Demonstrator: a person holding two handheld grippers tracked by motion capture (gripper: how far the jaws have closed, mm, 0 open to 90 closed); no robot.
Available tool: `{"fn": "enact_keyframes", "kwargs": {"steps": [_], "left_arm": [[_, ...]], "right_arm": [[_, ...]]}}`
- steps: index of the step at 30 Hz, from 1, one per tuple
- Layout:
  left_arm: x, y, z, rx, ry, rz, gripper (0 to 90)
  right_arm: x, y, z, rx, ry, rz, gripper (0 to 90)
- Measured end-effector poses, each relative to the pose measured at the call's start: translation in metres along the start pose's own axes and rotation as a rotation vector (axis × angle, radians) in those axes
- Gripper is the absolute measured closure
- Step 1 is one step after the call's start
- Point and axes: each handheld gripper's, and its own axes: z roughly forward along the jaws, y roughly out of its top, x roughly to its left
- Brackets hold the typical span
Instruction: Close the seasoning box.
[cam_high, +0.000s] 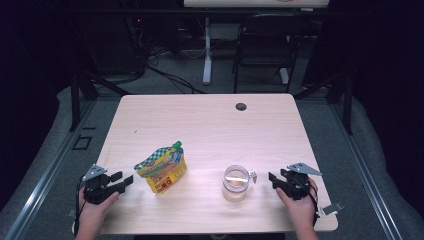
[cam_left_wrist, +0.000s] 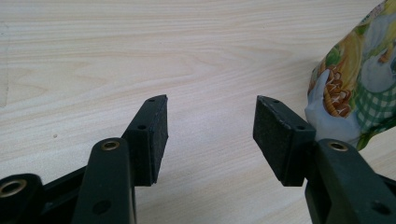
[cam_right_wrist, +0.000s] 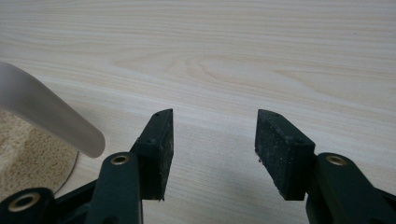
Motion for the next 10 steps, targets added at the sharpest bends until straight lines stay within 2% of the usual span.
{"fn": "enact_keyframes", "kwargs": {"steps": [10], "left_arm": [[0.001, 0.0008, 0.0002, 0.009, 0.017, -0.002, 43.3]], "right_arm": [[-0.0017, 0.0007, -0.002, -0.005, -0.003, 0.007, 46.3]]}}
